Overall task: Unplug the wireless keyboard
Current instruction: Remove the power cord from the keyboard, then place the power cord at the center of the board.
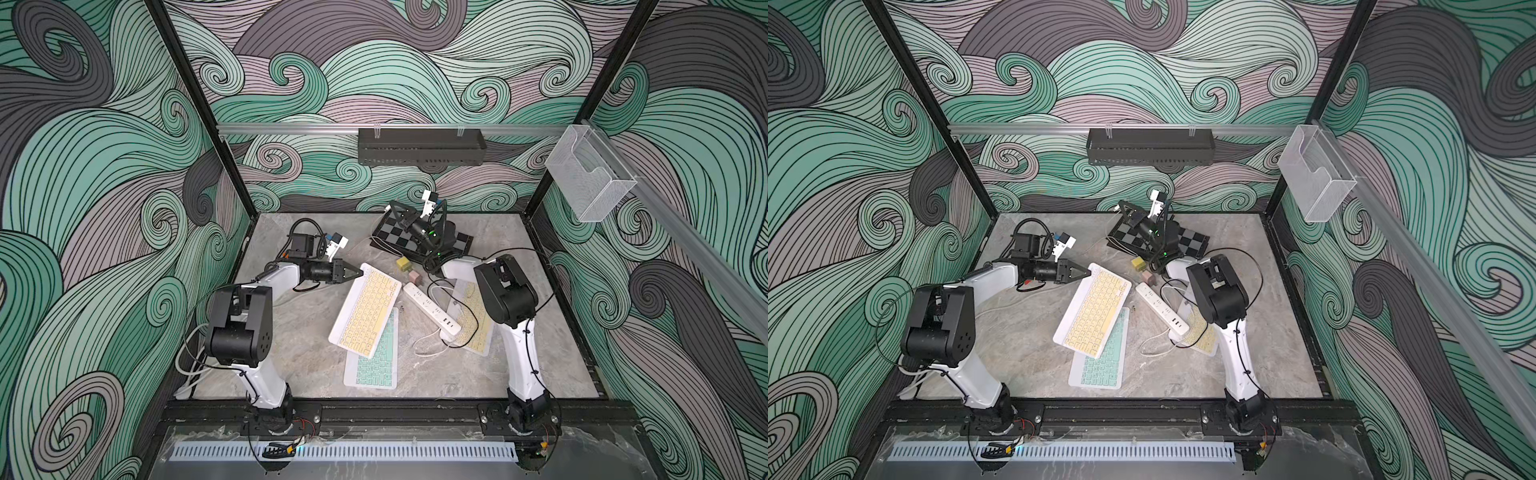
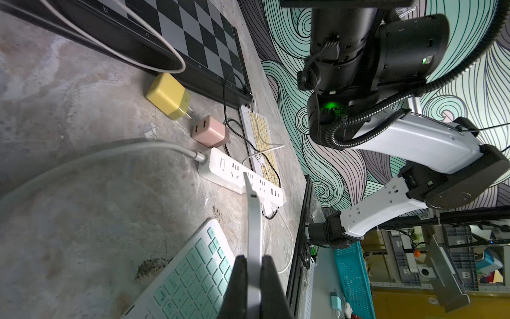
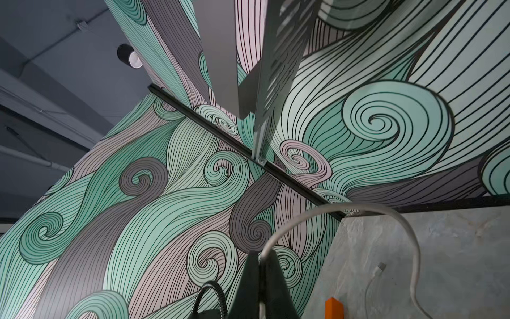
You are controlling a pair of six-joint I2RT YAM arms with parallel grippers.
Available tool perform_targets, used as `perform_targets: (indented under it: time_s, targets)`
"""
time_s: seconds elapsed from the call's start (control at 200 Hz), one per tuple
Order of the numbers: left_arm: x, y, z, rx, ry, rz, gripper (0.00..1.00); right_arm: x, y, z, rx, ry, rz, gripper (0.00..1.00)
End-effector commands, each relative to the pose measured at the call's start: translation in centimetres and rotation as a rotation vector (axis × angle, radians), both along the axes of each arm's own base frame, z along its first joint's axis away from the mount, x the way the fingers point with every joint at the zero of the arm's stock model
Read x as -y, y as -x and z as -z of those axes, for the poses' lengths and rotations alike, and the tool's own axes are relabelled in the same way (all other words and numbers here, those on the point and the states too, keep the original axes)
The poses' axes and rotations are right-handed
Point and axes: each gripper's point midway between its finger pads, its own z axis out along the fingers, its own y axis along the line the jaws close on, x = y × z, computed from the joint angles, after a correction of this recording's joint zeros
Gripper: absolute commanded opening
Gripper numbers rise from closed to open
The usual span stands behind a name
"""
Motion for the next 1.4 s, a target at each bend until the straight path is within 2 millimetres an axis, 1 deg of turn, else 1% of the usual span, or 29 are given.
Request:
perform_targets:
  time_s: [0.0, 0.05, 0.12, 0.205, 0.3, 0.355, 0.375, 0.425, 0.51, 0.555, 0.625, 0.675, 0.71, 0.74, 0.78, 0.816, 0.851, 0.926, 0.981, 1.016, 1.116, 1.196, 1.311, 1.396]
  targets:
    - [-0.2, -0.3, -3.1, 0.047, 0.013, 0.035, 0.0, -1.3, 1.7, -2.0, 0.026, -0.017, -0.033, 0.0]
    - [-0.7, -0.4, -4.0, 0.055, 0.01, 0.042, 0.0, -2.0, 2.3, -1.5, 0.015, 0.017, -0.079, 0.0]
    - [-1.5, -0.8, -5.1, 0.051, -0.001, 0.033, 0.0, -3.1, 3.1, 0.1, -0.023, 0.061, -0.162, 0.0]
    - [-2.1, -1.4, -5.4, 0.027, -0.028, 0.007, 0.0, -4.5, 4.2, 1.9, -0.038, 0.117, -0.28, 0.0]
    - [-2.6, -1.1, -5.2, 0.006, -0.073, -0.013, 0.0, -5.3, 5.4, 5.1, -0.097, 0.228, -0.362, 0.0]
    - [-3.1, -0.9, -4.7, -0.022, -0.129, -0.042, 0.0, -5.4, 6.2, 7.4, -0.143, 0.32, -0.386, 0.0]
    - [-3.3, -0.8, -4.4, -0.037, -0.148, -0.049, 0.0, -5.2, 6.5, 7.9, -0.155, 0.35, -0.389, 0.0]
    - [-4.0, -0.2, -3.7, -0.071, -0.223, -0.071, 0.0, -4.8, 7.0, 9.8, -0.193, 0.44, -0.383, 0.0]
    - [-5.9, 0.6, -2.4, -0.121, -0.373, -0.134, 0.0, -4.2, 7.9, 12.3, -0.246, 0.572, -0.38, 0.0]
    - [-7.3, 0.8, -1.5, -0.143, -0.471, -0.186, 0.0, -3.9, 8.4, 13.4, -0.256, 0.64, -0.381, 0.0]
    - [-9.1, 1.1, -1.0, -0.153, -0.557, -0.247, 0.0, -3.8, 9.5, 15.2, -0.278, 0.754, -0.384, 0.0]
    - [-9.9, 1.3, -0.6, -0.151, -0.6, -0.273, 0.0, -3.9, 10.2, 16.3, -0.291, 0.835, -0.388, 0.07]
    - [-10.3, 1.3, -0.3, -0.147, -0.623, -0.287, 0.0, -3.9, 10.5, 17.1, -0.299, 0.88, -0.383, 0.14]
    - [-10.6, 1.4, 0.1, -0.151, -0.645, -0.294, 0.0, -3.9, 10.6, 17.5, -0.302, 0.904, -0.381, 0.17]
    - [-10.8, 1.4, 0.3, -0.157, -0.652, -0.296, 0.0, -3.9, 10.7, 17.9, -0.303, 0.938, -0.375, 0.22]
    - [-10.7, 1.4, 0.6, -0.162, -0.65, -0.29, 0.0, -3.6, 10.6, 18.4, -0.308, 0.974, -0.363, 0.28]
    - [-10.6, 1.3, 0.8, -0.163, -0.645, -0.286, 0.0, -3.5, 10.6, 18.6, -0.305, 1.005, -0.355, 0.33]
    - [-10.7, 1.2, 1.7, -0.17, -0.645, -0.288, 0.0, -3.3, 10.6, 19.0, -0.309, 1.047, -0.354, 0.4]
    - [-10.6, 1.1, 2.5, -0.183, -0.637, -0.283, 0.0, -3.1, 10.6, 18.6, -0.303, 1.06, -0.345, 0.46]
    - [-10.6, 0.9, 3.0, -0.189, -0.635, -0.282, 0.0, -2.8, 10.6, 18.3, -0.299, 1.074, -0.335, 0.48]
    - [-10.7, 0.3, 4.0, -0.206, -0.618, -0.284, 0.0, -2.1, 10.6, 17.3, -0.285, 1.115, -0.312, 0.5]
    - [-10.9, -0.5, 4.6, -0.208, -0.601, -0.285, 0.0, -1.3, 10.5, 15.8, -0.253, 1.144, -0.273, 0.5]
    - [-12.0, -1.2, 6.0, -0.214, -0.645, -0.277, 0.0, 0.2, 10.6, 13.3, -0.217, 1.145, -0.224, 0.51]
    - [-13.2, -1.6, 7.2, -0.234, -0.684, -0.273, 0.0, 1.8, 10.4, 11.6, -0.186, 1.155, -0.171, 0.5]
